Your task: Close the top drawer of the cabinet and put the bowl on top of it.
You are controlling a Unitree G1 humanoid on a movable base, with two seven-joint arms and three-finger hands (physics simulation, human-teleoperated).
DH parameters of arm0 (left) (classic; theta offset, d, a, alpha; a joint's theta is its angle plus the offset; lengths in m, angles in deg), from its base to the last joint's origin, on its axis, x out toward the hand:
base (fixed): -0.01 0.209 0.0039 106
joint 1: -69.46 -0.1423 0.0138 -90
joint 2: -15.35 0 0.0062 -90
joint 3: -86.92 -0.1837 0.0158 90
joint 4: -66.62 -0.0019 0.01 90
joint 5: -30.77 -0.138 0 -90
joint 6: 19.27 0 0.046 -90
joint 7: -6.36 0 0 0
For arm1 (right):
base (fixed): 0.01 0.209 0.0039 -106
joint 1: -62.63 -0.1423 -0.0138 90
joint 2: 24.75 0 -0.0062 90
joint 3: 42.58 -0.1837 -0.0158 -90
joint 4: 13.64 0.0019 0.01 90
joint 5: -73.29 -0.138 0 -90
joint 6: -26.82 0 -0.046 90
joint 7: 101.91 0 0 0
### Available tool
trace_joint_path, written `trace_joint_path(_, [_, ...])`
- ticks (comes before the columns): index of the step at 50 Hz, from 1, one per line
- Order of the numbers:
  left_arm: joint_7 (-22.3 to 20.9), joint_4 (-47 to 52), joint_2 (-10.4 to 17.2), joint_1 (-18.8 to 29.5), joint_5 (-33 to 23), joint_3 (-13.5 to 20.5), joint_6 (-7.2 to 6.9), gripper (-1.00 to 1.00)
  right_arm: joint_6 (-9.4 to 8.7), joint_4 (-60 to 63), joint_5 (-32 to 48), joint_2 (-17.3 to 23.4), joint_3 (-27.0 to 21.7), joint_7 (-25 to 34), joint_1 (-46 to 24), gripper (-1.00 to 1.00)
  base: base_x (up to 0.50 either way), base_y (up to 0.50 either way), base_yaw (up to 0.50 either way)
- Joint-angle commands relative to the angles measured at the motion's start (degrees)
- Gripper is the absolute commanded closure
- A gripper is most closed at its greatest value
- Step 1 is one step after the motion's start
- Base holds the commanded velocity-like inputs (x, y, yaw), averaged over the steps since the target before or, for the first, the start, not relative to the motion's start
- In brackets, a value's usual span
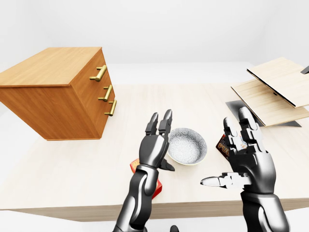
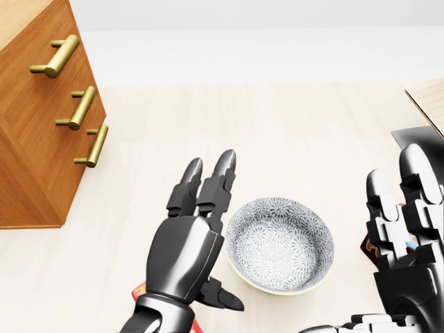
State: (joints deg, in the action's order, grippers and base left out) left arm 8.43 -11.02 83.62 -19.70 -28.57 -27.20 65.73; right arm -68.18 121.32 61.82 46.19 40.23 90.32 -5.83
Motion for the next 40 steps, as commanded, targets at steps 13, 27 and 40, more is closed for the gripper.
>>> trace_joint_path(13, [3.6,-9.2,-2.7,1.6,-10.4,-2.2,0.00,-1.00,0.00,0.9,-0.2,0.0,-0.1,0.1,0.3,-1.00,0.00,0.00,0.00])
trace_joint_path(27, [2.9,-10.5,-2.0,1.4,-16.2,-6.0,0.00,-1.00,0.00,0.7,-0.4,-0.1,-0.6,0.2,-0.2,-1.00,0.00,0.00,0.00])
trace_joint_path(40, [3.3,-11.9,-2.9,0.1,-20.2,-6.7,0.00,-1.00,0.00,0.1,-0.4,-0.1,-0.5,0.3,-0.4,-1.00,0.00,0.00,0.00])
